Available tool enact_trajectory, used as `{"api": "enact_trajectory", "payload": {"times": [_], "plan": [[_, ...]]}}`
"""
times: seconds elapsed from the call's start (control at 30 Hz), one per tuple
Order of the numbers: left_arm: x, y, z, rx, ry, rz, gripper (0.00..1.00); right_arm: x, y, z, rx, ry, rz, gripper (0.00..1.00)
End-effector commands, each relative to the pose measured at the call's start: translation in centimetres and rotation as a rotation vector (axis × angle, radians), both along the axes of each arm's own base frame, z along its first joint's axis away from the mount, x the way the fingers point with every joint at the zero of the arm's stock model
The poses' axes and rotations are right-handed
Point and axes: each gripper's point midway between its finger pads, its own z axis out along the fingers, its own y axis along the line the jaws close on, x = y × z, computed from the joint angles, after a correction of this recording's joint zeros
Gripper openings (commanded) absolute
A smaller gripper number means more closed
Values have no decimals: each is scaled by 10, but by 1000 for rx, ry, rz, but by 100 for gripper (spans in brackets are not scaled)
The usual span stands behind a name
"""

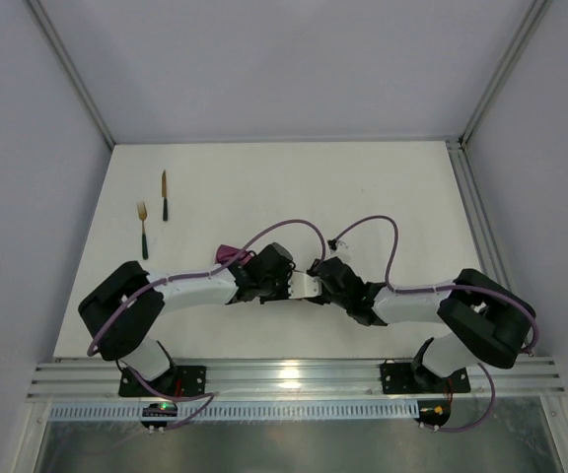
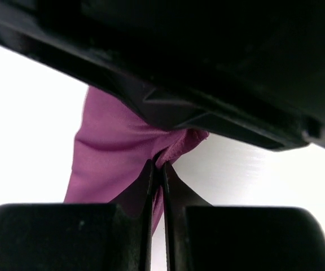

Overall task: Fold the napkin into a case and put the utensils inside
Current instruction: Stuff the top corner of the smaller-rectangle-folded napkin into the folded napkin.

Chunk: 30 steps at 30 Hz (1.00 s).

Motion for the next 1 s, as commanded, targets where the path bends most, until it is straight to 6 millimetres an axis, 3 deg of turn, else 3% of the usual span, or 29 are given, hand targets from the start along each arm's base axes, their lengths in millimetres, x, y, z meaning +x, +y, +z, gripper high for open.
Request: {"api": "enact_trajectory", "payload": {"times": [0.0, 0.27, 0.43, 0.53, 0.67, 0.73, 0.83, 0.97], "plan": [[2, 0, 13, -25, -35, 12, 7, 3, 7, 33, 23, -85, 48, 24], [0, -1, 7, -25, -15, 18, 6, 2, -8, 33, 40, -73, 14, 28], [0, -3, 9, -41, -11, 18, 23, 1, -11, 35, 34, -77, 27, 32], [1, -4, 6, -40, -11, 22, 24, 2, -7, 33, 35, -64, 39, 32], [2, -5, 4, -37, -9, 30, 21, 5, -5, 29, 63, -54, 20, 32], [3, -5, 5, -40, -15, 31, 10, 5, -7, 26, 68, -52, 9, 35], [5, -5, 6, -41, -27, 37, 0, 9, -6, 29, 75, -60, 8, 36], [11, -7, 15, -75, -58, 65, 0, 12, -1, 32, 85, -64, 17, 36]]}}
